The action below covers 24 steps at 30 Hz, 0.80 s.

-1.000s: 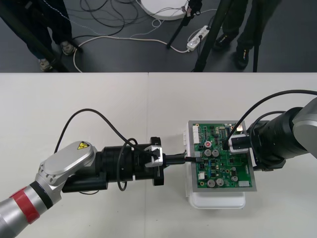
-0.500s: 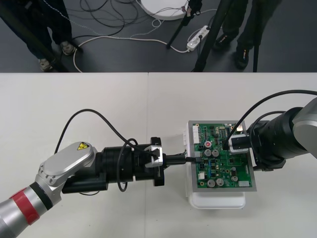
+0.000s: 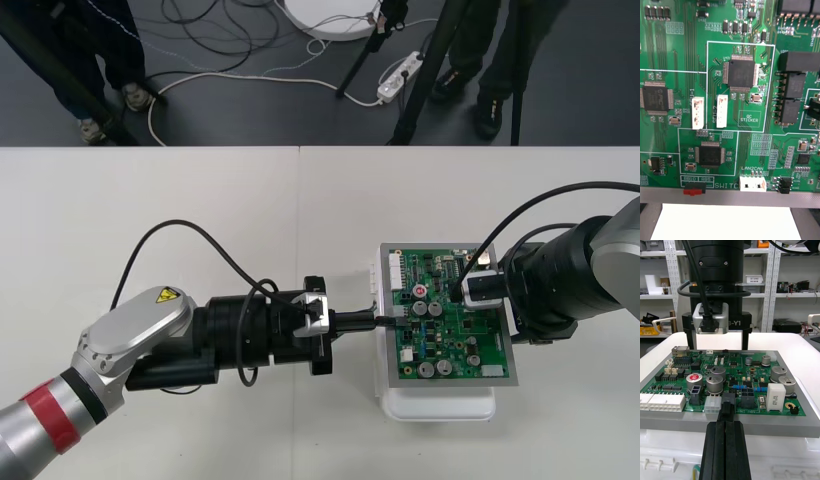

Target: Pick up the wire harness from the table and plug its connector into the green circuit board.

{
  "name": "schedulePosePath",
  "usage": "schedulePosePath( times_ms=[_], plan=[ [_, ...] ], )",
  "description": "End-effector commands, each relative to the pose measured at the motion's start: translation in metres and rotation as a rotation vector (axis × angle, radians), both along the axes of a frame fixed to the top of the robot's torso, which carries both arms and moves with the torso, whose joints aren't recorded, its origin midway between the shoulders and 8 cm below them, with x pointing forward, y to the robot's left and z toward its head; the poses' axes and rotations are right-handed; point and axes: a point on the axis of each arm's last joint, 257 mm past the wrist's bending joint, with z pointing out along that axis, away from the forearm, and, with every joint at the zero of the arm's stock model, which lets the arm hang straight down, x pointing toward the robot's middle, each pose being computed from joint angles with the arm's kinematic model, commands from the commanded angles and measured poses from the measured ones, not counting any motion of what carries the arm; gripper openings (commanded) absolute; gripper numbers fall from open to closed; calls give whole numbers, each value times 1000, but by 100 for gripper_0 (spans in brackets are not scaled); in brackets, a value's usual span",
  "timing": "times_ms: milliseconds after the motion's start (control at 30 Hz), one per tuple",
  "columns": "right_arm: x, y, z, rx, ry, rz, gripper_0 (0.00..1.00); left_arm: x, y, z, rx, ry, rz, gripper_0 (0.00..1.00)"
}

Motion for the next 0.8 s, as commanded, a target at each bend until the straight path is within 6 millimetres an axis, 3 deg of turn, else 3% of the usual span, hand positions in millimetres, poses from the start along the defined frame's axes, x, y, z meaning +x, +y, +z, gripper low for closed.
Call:
schedulePosePath(
  times_ms=[33, 800],
  plan=[
    [0, 5, 6, 9, -20, -1, 100, -11, -25, 14, -37, -67, 1, 0],
    [-2, 14, 6, 43, -9, -14, 100, -16, -34, 10, -35, -56, -2, 0]
  ],
)
